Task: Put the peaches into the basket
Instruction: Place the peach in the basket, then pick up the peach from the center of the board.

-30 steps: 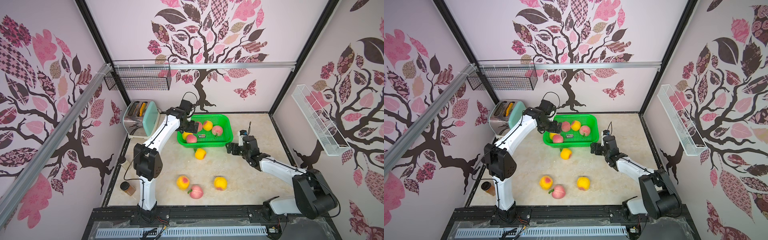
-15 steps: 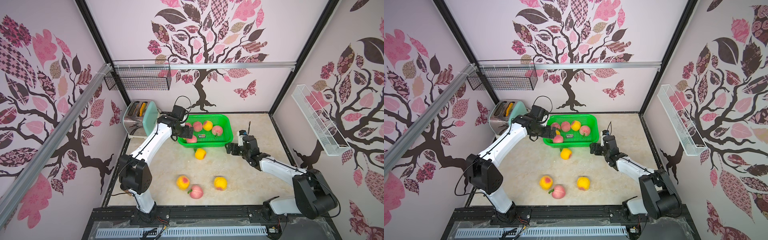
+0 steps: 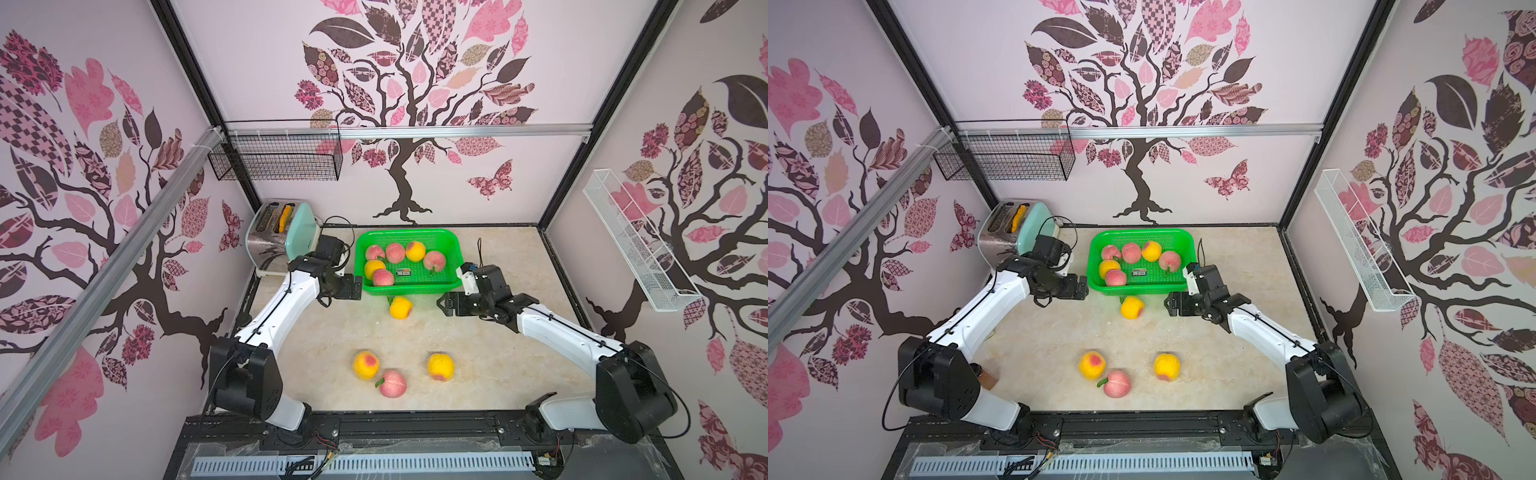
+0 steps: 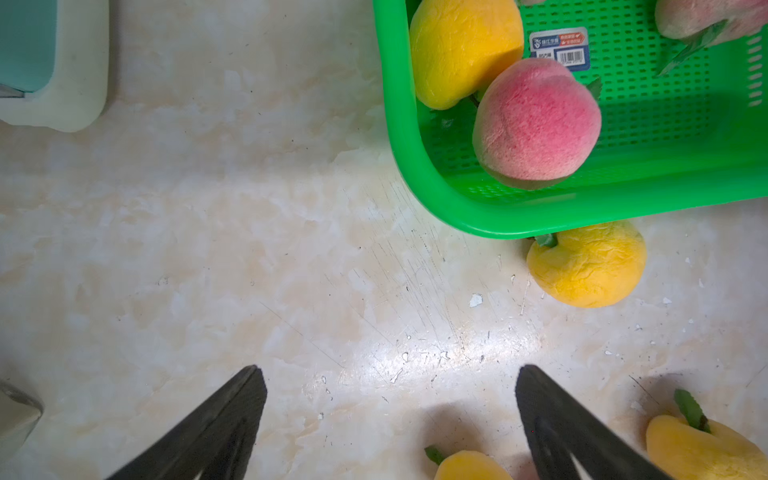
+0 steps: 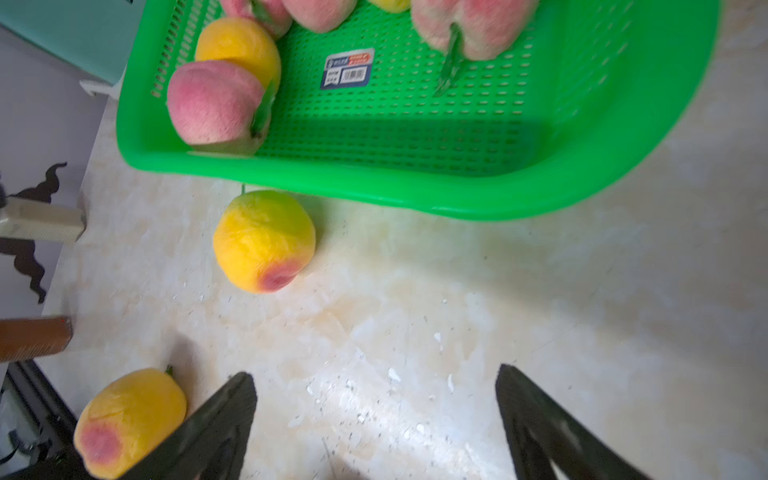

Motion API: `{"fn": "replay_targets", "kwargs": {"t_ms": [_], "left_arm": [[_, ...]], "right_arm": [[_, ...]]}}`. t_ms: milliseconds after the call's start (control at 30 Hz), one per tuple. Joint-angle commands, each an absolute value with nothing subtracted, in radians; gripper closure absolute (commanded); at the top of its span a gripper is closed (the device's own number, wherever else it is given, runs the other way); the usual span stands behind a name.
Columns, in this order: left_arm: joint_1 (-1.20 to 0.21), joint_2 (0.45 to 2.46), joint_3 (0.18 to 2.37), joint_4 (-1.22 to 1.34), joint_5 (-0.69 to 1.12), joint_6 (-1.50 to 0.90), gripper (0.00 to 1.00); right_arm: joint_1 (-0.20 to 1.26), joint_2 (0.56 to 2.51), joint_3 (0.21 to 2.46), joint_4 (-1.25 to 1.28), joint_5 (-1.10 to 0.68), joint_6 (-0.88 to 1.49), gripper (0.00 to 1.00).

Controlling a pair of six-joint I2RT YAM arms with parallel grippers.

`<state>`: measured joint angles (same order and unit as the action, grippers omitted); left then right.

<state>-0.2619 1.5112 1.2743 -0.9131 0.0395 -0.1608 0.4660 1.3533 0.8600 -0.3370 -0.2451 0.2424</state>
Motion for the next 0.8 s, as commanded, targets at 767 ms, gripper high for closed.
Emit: {"fn": "replay_targets", "kwargs": {"t_ms": [767], "left_arm": [[-0.258,1.632,1.246,-0.833,0.214,-0.198,0.02]], "right_arm": [[0.747,1.236,0.86,-0.789,-0.2,0.329,0.08]]}}
